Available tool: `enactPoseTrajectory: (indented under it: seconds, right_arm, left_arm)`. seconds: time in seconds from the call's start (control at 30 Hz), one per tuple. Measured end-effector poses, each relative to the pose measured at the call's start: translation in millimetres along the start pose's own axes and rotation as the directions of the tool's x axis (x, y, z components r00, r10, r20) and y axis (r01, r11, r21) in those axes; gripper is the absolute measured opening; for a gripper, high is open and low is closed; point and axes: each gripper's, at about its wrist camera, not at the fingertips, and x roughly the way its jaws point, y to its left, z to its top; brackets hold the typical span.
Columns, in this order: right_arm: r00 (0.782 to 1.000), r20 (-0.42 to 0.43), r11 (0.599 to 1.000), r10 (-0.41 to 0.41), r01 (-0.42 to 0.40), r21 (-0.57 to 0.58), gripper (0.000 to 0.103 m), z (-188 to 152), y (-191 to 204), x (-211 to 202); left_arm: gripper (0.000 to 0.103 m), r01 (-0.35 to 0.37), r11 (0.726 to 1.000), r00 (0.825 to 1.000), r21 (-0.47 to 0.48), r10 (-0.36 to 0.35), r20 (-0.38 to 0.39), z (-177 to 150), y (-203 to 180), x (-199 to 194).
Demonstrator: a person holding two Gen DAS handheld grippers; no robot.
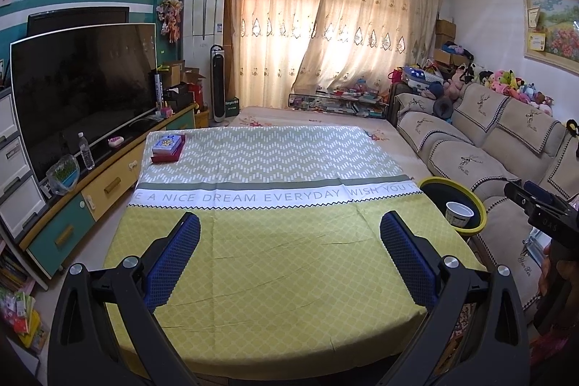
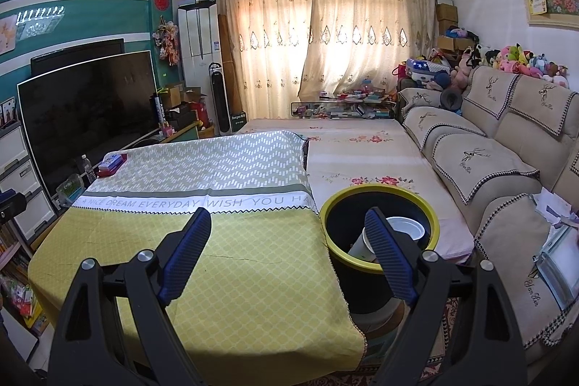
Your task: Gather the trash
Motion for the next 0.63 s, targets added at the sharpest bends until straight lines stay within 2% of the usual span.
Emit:
enactPoseTrajectory:
  seconds: [0.1,0.27,0.4,0.5,0.63]
  right_arm:
    - [1.0,-0.004,1.0,0.002,-0.002,0.0,0.082,1,-2,0]
    - [1.0,-0.014,1.0,0.012,-0.012,0.002,0.082,-1,-1,5]
    - [0.999,-0.027,1.0,0.022,-0.022,-0.003,0.082,0,-1,11]
    - [0.999,-0.036,1.0,0.029,-0.029,-0.007,0.088,3,1,20]
    - [0.996,-0.056,0.997,0.071,-0.071,0.003,0.096,17,5,50]
  left_arm:
    - [0.098,-0.01,1.0,1.0,-0.006,0.01,-0.003,1,0,3]
    - [0.098,0.015,1.0,1.0,-0.009,-0.015,0.019,2,1,8]
    - [0.098,0.011,1.0,1.0,-0.003,-0.011,0.002,9,1,21]
    - [0.098,-0.005,1.0,0.999,-0.011,0.004,-0.037,15,7,44]
    - [0.098,-0.041,0.999,0.993,-0.03,0.037,-0.116,22,26,97]
